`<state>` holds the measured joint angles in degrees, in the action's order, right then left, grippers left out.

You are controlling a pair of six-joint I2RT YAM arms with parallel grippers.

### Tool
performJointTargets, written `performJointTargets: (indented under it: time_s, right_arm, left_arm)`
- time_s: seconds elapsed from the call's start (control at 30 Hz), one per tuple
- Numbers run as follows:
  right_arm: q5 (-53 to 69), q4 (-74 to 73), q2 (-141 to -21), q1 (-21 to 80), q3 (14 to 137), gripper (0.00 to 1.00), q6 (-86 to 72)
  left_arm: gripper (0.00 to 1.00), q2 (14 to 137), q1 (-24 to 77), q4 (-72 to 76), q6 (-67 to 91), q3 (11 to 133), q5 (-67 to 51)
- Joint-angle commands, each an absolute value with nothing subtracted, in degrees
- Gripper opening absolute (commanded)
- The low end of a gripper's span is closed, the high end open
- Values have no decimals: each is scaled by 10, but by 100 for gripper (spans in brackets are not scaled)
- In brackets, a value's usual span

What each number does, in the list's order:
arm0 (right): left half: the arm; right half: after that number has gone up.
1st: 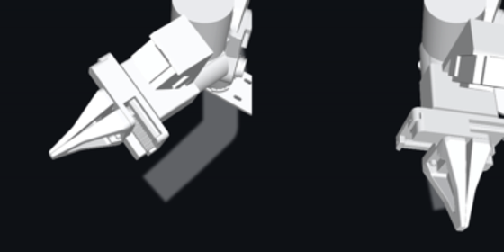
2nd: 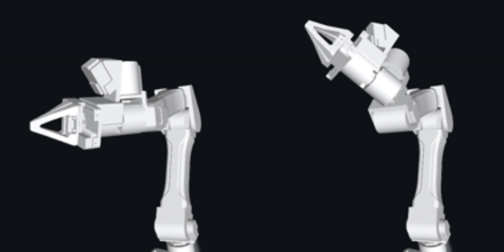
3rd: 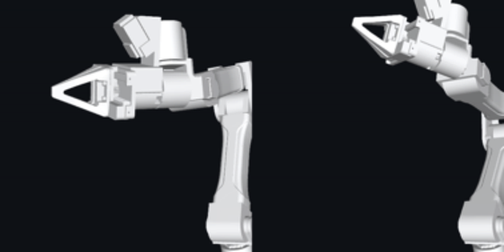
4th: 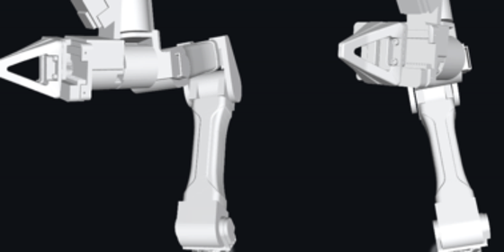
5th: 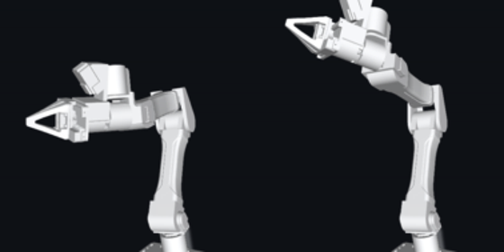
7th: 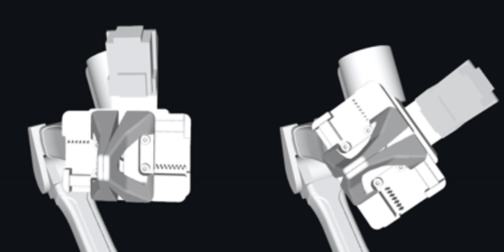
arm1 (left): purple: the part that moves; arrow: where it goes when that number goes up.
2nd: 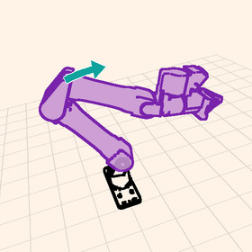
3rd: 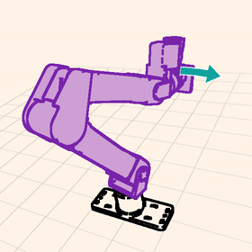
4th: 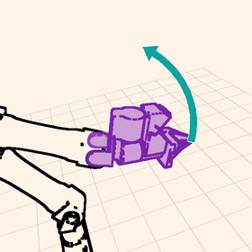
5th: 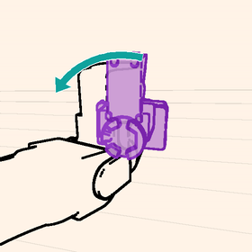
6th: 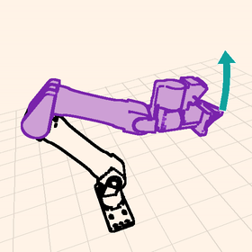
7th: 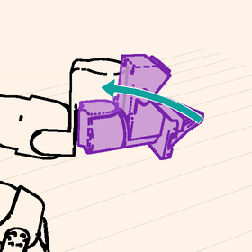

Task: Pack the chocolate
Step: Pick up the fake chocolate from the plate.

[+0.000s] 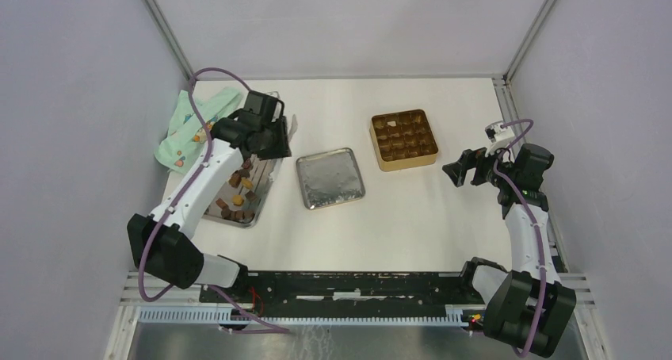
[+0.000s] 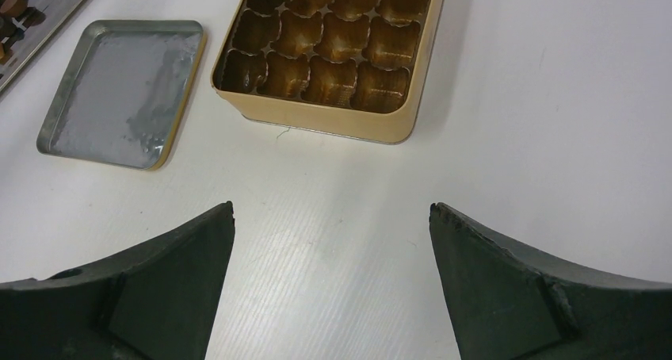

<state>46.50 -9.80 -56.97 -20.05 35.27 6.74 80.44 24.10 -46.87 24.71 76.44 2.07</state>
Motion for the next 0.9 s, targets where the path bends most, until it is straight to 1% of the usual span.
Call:
performJointTargets:
  time_s: [0.0,0.3,0.57,0.87]
  right_arm:
    - [480,-69,-564,-204,351,98,74]
    - [484,-72,-566,-204,355,98,73]
    - [485,-74,-568,-204,357,98,72]
    - [485,-75,-569,-204,356,98,73]
  left_arm:
    - [43,778,190,-567,167,761,85]
    - [44,803,142,-616,127,758,146]
    - [45,822,113,-616,105,751,154]
    - [45,847,86,-598,102,734,128]
